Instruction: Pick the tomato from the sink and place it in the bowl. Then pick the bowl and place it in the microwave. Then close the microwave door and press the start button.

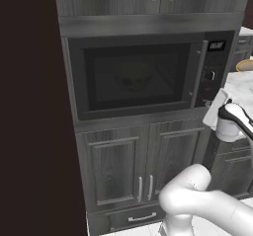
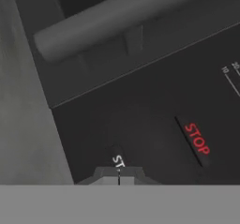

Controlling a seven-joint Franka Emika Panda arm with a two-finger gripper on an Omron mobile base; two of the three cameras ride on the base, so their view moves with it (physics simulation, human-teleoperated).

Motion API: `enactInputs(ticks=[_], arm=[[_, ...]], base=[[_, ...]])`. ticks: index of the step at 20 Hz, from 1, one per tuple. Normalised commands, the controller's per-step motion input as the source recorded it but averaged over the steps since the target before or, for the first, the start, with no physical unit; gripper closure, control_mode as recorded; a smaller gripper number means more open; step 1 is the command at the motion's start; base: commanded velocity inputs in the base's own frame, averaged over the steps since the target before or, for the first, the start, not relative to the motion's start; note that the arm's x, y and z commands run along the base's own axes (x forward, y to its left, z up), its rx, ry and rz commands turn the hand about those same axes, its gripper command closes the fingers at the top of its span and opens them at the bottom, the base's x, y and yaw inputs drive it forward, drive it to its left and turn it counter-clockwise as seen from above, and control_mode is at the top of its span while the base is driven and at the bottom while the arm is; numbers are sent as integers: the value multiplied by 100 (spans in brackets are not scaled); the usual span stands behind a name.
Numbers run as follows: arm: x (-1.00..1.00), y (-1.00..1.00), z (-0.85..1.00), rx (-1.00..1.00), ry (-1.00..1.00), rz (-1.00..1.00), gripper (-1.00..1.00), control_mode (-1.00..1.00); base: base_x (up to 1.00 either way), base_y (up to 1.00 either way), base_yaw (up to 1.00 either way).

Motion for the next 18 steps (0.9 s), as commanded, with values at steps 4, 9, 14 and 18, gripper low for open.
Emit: enactInputs(ticks=[4,9,14,18], arm=[[57,0,0,0,0,-2,100,-100],[50,0,0,0,0,-2,100,-100],[14,-1,-6,2,0,0,100,-100],[0,0,0,2,0,0,100,-100]], base=[[0,0,0],[0,0,0],[0,0,0],[0,0,0]])
